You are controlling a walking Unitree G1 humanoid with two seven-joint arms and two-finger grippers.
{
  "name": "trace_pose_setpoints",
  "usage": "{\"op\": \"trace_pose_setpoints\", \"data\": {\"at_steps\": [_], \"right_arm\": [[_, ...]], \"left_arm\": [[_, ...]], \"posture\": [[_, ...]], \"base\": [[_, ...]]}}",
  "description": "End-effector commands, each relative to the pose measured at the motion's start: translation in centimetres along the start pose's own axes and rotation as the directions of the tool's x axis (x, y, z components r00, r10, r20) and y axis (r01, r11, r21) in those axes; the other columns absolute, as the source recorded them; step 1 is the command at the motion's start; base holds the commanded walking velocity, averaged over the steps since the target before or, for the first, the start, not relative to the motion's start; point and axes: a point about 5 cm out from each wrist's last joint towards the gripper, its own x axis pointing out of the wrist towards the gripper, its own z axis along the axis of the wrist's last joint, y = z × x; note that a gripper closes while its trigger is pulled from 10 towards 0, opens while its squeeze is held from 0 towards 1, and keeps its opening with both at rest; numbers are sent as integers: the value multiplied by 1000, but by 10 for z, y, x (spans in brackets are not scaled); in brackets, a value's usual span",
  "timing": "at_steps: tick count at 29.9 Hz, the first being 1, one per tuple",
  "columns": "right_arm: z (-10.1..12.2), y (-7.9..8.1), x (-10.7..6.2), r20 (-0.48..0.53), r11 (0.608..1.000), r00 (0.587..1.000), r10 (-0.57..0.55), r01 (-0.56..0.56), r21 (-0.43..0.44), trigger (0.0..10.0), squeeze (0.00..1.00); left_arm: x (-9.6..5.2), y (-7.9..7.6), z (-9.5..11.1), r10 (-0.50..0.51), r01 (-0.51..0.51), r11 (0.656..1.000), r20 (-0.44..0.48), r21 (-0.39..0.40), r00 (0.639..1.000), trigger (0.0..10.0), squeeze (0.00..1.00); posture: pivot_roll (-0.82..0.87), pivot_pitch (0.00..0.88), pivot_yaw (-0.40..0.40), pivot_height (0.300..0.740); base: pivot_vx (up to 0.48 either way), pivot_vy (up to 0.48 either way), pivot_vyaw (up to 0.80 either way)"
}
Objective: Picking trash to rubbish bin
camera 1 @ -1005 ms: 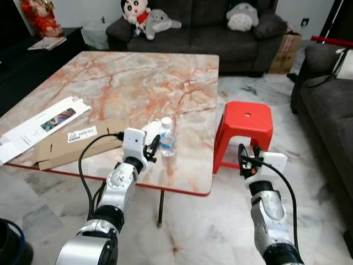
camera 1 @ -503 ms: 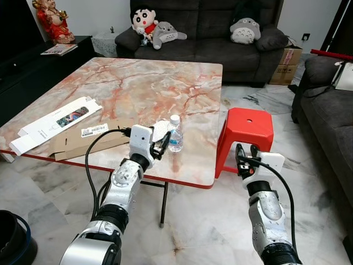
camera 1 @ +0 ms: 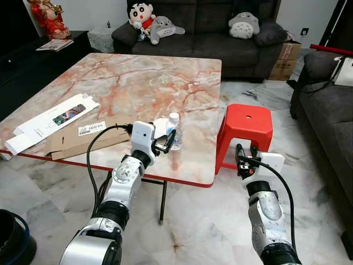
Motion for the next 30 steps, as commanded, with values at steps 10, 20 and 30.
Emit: {"op": "trace_pose_setpoints", "data": {"at_steps": [10,20,30], "right_arm": [[0,2,-1,-1,1000,1000,1,-1,3,10000,0],[-3,1,-8,-1,1000,1000,-13,13,6,10000,0],[-6,4,-14,-1,1000,1000,-21,21,14,10000,0]], "left_arm": [[21,-6,16,-19,19,1000,0,19,1000,10000,0],[37,-16,28,-42,42,999,-6,22,999,10000,0],[50,-22,43,-44,44,999,5,28,999,10000,0]], "posture": [[142,12,35,740],[126,33,47,740],[110,63,69,740]], "base": [[0,0,0],[0,0,0],[0,0,0]]}}
